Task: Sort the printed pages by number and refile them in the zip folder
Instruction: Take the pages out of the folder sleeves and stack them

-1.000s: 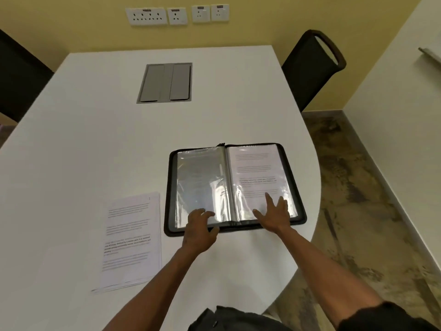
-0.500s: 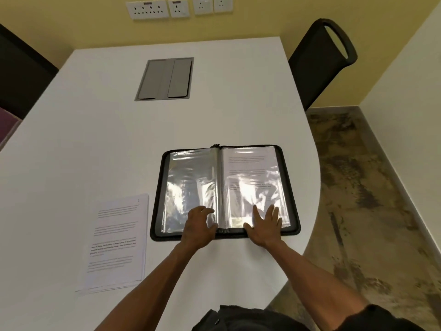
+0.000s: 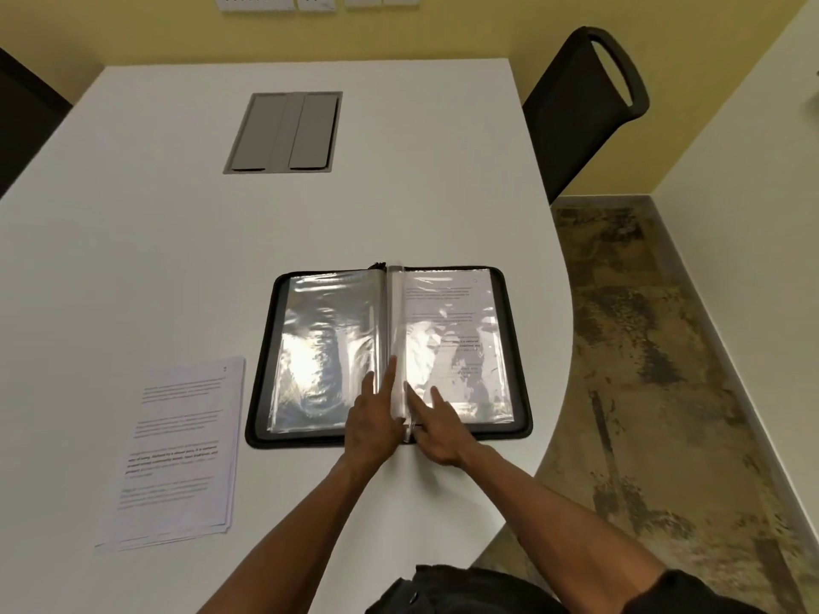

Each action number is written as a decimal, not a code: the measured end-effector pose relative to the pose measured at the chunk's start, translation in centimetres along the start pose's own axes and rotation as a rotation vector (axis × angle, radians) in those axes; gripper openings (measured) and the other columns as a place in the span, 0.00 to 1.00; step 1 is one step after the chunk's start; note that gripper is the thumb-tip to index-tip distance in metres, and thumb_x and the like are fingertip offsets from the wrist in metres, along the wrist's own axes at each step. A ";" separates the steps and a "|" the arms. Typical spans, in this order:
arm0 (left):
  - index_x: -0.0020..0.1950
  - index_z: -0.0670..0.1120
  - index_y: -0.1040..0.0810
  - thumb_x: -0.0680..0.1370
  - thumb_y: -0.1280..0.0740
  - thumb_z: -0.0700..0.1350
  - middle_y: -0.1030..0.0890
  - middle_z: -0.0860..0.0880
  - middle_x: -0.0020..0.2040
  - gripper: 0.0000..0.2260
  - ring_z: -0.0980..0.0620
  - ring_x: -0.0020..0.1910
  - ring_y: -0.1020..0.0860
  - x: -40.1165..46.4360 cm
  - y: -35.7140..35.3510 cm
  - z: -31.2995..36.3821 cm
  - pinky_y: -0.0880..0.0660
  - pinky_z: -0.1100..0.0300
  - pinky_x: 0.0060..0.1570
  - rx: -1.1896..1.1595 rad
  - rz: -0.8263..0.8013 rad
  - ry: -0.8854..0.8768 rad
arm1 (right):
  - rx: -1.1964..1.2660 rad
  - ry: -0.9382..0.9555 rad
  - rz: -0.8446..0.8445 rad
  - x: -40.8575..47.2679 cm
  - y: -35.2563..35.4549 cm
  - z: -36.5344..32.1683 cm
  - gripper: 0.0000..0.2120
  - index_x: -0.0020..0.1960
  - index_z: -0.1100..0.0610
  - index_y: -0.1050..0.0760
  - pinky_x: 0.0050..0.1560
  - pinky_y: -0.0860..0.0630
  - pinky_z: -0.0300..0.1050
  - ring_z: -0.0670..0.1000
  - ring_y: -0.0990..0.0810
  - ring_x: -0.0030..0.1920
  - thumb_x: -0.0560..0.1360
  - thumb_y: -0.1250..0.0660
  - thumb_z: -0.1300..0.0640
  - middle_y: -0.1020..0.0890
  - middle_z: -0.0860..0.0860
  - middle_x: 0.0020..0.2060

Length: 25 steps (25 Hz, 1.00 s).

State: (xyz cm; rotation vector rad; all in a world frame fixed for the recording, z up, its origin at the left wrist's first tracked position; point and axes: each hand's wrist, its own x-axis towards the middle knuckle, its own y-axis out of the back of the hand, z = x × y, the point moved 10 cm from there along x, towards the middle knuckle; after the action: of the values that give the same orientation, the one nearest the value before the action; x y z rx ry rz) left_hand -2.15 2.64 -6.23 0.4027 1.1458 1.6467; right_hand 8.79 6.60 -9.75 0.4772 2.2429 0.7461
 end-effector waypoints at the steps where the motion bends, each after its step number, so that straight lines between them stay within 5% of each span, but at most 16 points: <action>1: 0.78 0.66 0.63 0.71 0.25 0.42 0.39 0.44 0.77 0.54 0.45 0.56 0.21 -0.1 0.6 -0.2 0.20 0.56 0.45 -0.055 0.054 0.008 | 0.033 0.009 0.022 0.1 0.0 0.4 0.36 0.81 0.47 0.59 0.78 0.49 0.56 0.64 0.53 0.80 0.80 0.43 0.57 0.46 0.63 0.80; 3: 0.79 0.64 0.60 0.73 0.29 0.37 0.35 0.45 0.74 0.49 0.46 0.53 0.21 -0.5 2.2 -1.1 0.25 0.61 0.41 -0.197 0.151 0.038 | 0.067 -0.025 0.114 -0.3 0.8 2.0 0.35 0.81 0.50 0.59 0.78 0.53 0.52 0.60 0.54 0.81 0.81 0.42 0.55 0.49 0.58 0.81; 6: 0.81 0.58 0.54 0.77 0.35 0.36 0.31 0.43 0.72 0.41 0.43 0.63 0.25 -1.4 4.1 -4.5 0.31 0.60 0.51 -0.365 0.287 0.183 | -0.002 -0.242 0.293 -2.4 2.8 6.2 0.36 0.82 0.54 0.60 0.78 0.59 0.52 0.60 0.60 0.80 0.83 0.43 0.48 0.57 0.61 0.80; 11: 0.81 0.49 0.46 0.78 0.34 0.38 0.24 0.37 0.63 0.35 0.37 0.60 0.23 -2.4 3.3 -12.2 0.25 0.47 0.57 -0.479 0.298 0.557 | -0.134 -0.370 0.265 -3.5 1.7 8.7 0.34 0.82 0.52 0.62 0.78 0.63 0.59 0.64 0.66 0.79 0.83 0.49 0.42 0.62 0.65 0.79; 15: 0.72 0.42 0.29 0.81 0.38 0.43 0.23 0.39 0.66 0.19 0.38 0.63 0.24 -4.1 3.2 -15.1 0.28 0.50 0.59 -0.633 0.380 0.809 | -0.102 -0.382 0.317 -2.8 2.3 8.1 0.33 0.82 0.50 0.57 0.79 0.60 0.59 0.63 0.63 0.79 0.83 0.48 0.41 0.59 0.65 0.79; 17: 0.67 0.44 0.23 0.81 0.35 0.47 0.21 0.41 0.61 0.16 0.41 0.60 0.24 -4.0 5.7 -13.1 0.28 0.52 0.56 -0.465 0.476 0.616 | -0.108 -0.388 0.342 -2.6 3.1 8.0 0.32 0.82 0.51 0.54 0.78 0.59 0.59 0.63 0.61 0.80 0.83 0.48 0.42 0.54 0.63 0.80; 18: 0.64 0.46 0.21 0.80 0.33 0.49 0.22 0.43 0.59 0.14 0.44 0.58 0.24 -3.7 7.0 -10.6 0.28 0.53 0.54 -0.301 0.513 0.373 | -0.115 -0.386 0.346 -2.4 3.4 8.0 0.32 0.82 0.52 0.52 0.78 0.58 0.59 0.63 0.60 0.80 0.83 0.47 0.42 0.53 0.63 0.80; 21: 0.59 0.53 0.19 0.80 0.37 0.57 0.24 0.48 0.61 0.13 0.48 0.62 0.28 -3.0 3.6 -2.7 0.27 0.51 0.56 0.135 0.243 -0.351 | -0.134 -0.376 0.371 -2.2 4.1 8.4 0.29 0.80 0.53 0.43 0.79 0.53 0.59 0.64 0.54 0.80 0.83 0.45 0.43 0.47 0.62 0.79; 23: 0.65 0.54 0.23 0.80 0.47 0.64 0.26 0.49 0.67 0.23 0.46 0.69 0.31 -2.3 0.5 -3.0 0.28 0.45 0.61 0.270 0.018 -0.350 | -0.120 -0.382 0.383 -2.2 4.4 8.7 0.28 0.78 0.53 0.39 0.78 0.48 0.59 0.63 0.50 0.79 0.82 0.44 0.43 0.45 0.63 0.79; 25: 0.74 0.54 0.33 0.79 0.49 0.65 0.32 0.47 0.73 0.27 0.42 0.75 0.38 -1.5 -0.5 -5.7 0.35 0.41 0.69 0.327 -0.086 -0.120 | -0.090 -0.413 0.374 -2.5 4.5 9.3 0.28 0.78 0.54 0.40 0.78 0.46 0.58 0.63 0.48 0.79 0.82 0.44 0.43 0.47 0.63 0.79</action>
State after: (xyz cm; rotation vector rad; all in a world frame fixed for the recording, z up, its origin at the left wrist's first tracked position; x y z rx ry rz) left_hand -5.41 -1.39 -9.03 0.6425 1.3256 1.3441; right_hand 17.77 12.16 -11.03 0.9309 1.7481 0.8426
